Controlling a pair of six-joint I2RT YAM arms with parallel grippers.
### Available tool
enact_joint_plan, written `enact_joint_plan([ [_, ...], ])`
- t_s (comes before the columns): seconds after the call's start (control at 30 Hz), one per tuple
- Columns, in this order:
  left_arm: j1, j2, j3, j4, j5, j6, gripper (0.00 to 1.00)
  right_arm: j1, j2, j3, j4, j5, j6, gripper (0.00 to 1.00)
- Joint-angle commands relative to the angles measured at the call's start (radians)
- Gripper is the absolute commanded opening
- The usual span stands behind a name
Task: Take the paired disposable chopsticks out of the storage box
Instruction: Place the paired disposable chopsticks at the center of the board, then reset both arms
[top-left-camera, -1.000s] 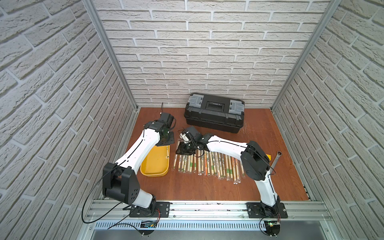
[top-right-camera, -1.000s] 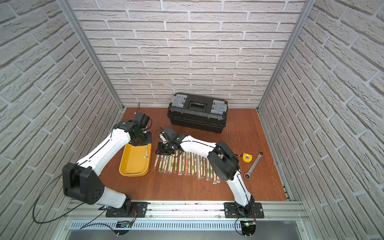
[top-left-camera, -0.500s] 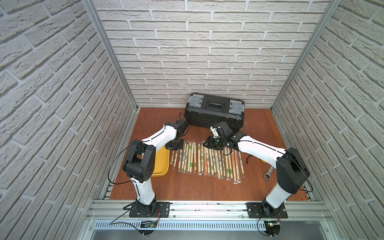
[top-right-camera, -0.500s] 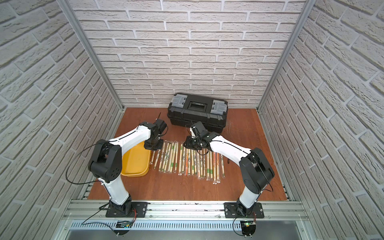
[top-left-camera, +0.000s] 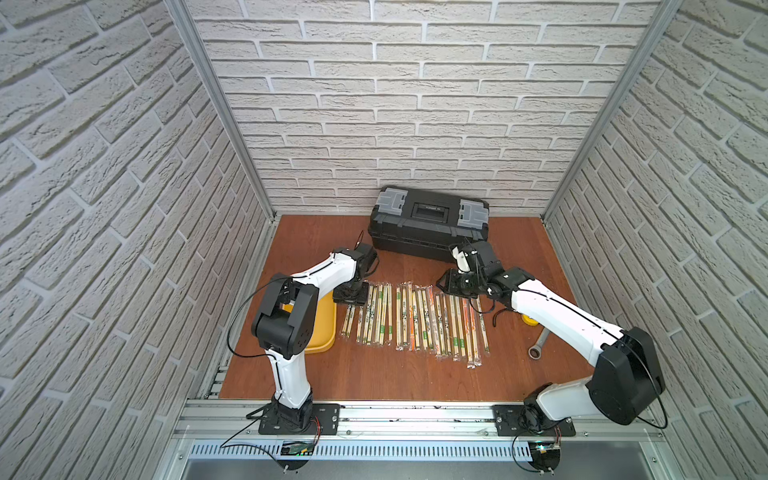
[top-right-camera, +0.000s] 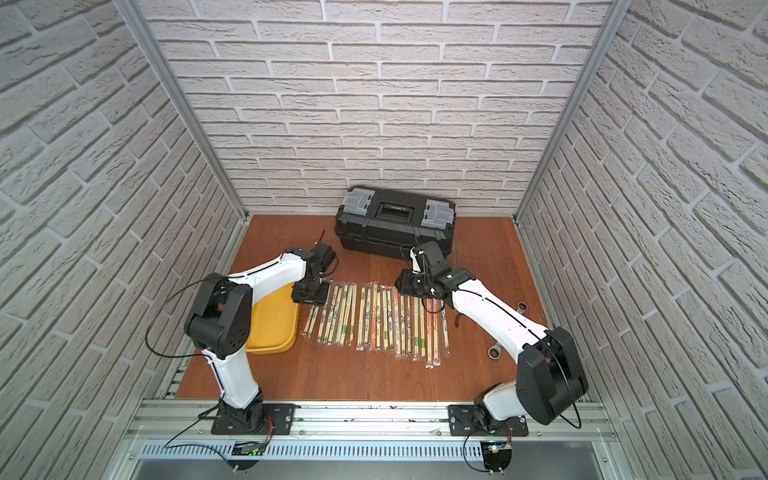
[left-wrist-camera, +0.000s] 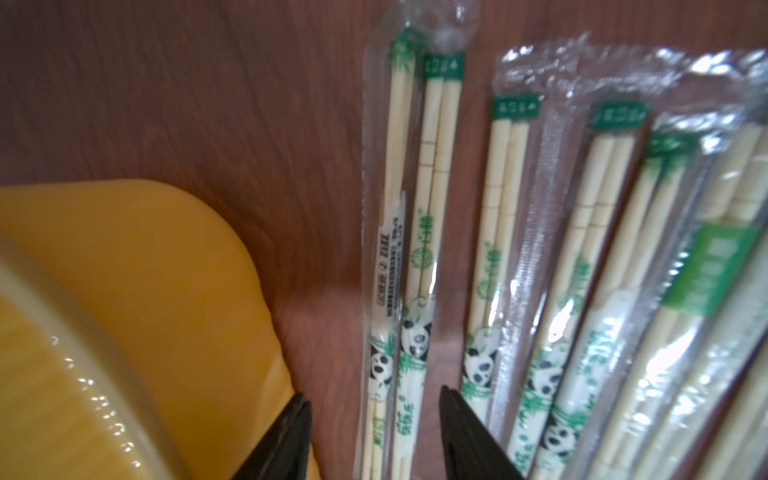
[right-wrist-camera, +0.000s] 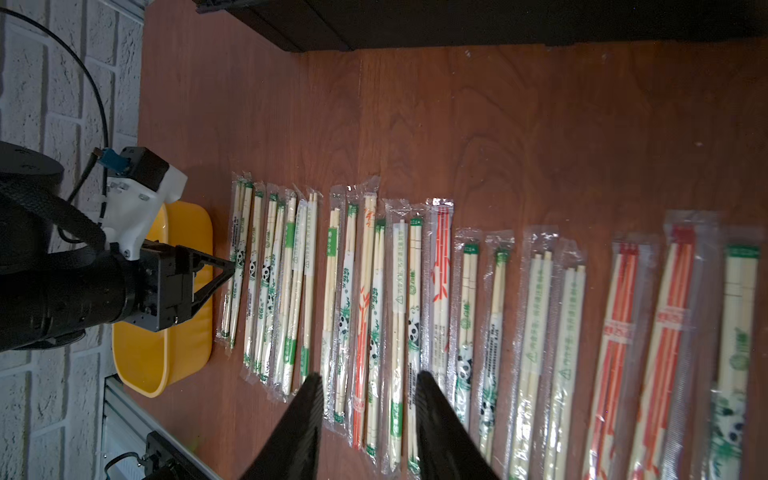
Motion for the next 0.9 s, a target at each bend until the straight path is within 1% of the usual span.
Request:
enact_joint_plan([
  [0.0,-0.010,-0.115,0.052,0.018,0.061,-0.005,0.63,-0.032,-0.059,-0.004,-0.044,0.028,-0.037,0.43],
  [0.07,-0.012,-0.180,0.058,0.041,0.061,-0.015,0.68,-0.048,-0.085,0.013,-0.075,0.063,-0.055,0.53],
  [0.1,-0.012,-0.210,0.054,0.055,0.050,-0.021,0.70,-0.055,-0.093,0.022,-0.087,0.084,-0.064,0.65],
  [0.13,-0.009,-0.246,0.045,0.072,0.025,-0.027,0.73,-0.063,-0.102,0.034,-0.104,0.113,-0.077,0.96],
  [0.17,-0.003,-0.283,0.030,0.097,-0.012,-0.031,0.74,-0.071,-0.111,0.044,-0.115,0.141,-0.091,1.00],
  [0.23,0.019,-0.358,-0.024,0.163,-0.091,-0.036,0.78,-0.093,-0.122,0.062,-0.135,0.196,-0.120,1.00],
  [0.3,0.063,-0.434,-0.102,0.241,-0.135,-0.044,0.89,-0.122,-0.135,0.064,-0.134,0.264,-0.146,1.00],
  [0.33,0.094,-0.471,-0.150,0.291,-0.157,-0.042,0.98,-0.144,-0.144,0.054,-0.122,0.293,-0.156,1.00],
  [0.43,0.203,-0.564,-0.287,0.437,-0.174,-0.022,0.98,-0.229,-0.156,0.009,-0.068,0.355,-0.175,1.00],
  [0.53,0.322,-0.626,-0.426,0.590,-0.138,0.010,0.98,-0.293,-0.181,-0.085,0.059,0.446,-0.201,1.00],
  [0.67,0.397,-0.675,-0.576,0.812,-0.139,0.127,0.98,-0.337,-0.177,-0.212,0.257,0.630,-0.311,1.00],
  [0.77,0.450,-0.680,-0.678,0.963,-0.170,0.172,0.98,-0.395,-0.146,-0.281,0.388,0.670,-0.354,1.00],
  [0.87,0.515,-0.665,-0.769,1.132,-0.154,0.167,0.98,-0.462,-0.129,-0.404,0.613,0.613,-0.395,1.00],
])
